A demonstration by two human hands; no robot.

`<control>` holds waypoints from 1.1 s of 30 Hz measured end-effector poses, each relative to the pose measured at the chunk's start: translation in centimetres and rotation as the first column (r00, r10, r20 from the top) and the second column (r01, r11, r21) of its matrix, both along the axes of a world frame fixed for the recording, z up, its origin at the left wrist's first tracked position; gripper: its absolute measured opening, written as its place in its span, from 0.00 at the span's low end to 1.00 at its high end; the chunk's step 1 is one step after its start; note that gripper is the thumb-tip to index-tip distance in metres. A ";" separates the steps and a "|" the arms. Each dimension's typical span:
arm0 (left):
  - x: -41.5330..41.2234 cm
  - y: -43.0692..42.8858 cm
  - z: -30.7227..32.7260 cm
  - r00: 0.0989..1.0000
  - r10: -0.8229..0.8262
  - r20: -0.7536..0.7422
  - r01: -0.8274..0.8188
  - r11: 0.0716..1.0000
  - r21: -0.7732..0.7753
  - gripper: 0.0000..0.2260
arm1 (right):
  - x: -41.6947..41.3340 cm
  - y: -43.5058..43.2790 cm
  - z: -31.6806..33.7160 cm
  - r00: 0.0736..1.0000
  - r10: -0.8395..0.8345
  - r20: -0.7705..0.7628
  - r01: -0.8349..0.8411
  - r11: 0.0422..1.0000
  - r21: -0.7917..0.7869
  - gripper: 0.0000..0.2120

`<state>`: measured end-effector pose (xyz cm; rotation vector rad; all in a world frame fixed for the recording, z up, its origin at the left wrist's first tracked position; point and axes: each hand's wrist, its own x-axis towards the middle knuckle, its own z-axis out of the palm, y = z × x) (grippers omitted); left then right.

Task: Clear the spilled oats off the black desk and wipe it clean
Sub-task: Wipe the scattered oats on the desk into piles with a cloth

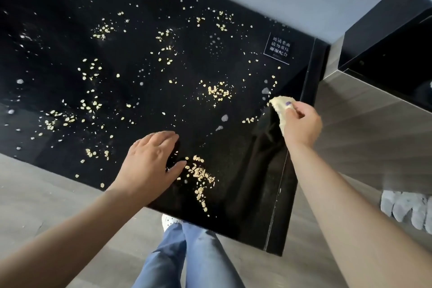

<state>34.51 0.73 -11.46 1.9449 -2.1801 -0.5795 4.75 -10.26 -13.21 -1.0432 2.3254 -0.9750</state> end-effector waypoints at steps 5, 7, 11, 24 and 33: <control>-0.8 -3.5 0.3 1.000 0.014 0.009 -0.014 1.000 -0.003 0.27 | 1.0 -2.0 -2.0 0.994 0.099 -0.045 -0.097 0.994 0.048 0.13; -1.2 -4.6 0.0 0.999 0.022 0.039 -0.024 0.999 0.037 0.31 | 2.3 -1.3 -2.8 0.976 0.209 -0.054 -0.206 0.976 0.066 0.14; -1.4 -6.6 -1.1 0.993 0.042 0.115 -0.054 0.992 0.110 0.40 | 5.6 1.5 -2.9 0.908 0.417 -0.032 -0.416 0.909 0.032 0.15; -1.4 -8.4 -2.6 0.988 0.002 0.157 -0.030 0.984 0.177 0.48 | -1.5 -7.0 0.3 0.987 0.158 -0.019 -0.159 0.983 -0.095 0.14; -1.0 -8.8 -3.0 0.976 -0.036 0.215 0.003 0.988 0.153 0.51 | 3.5 -6.0 -2.9 0.911 0.406 -0.074 -0.406 0.914 0.009 0.14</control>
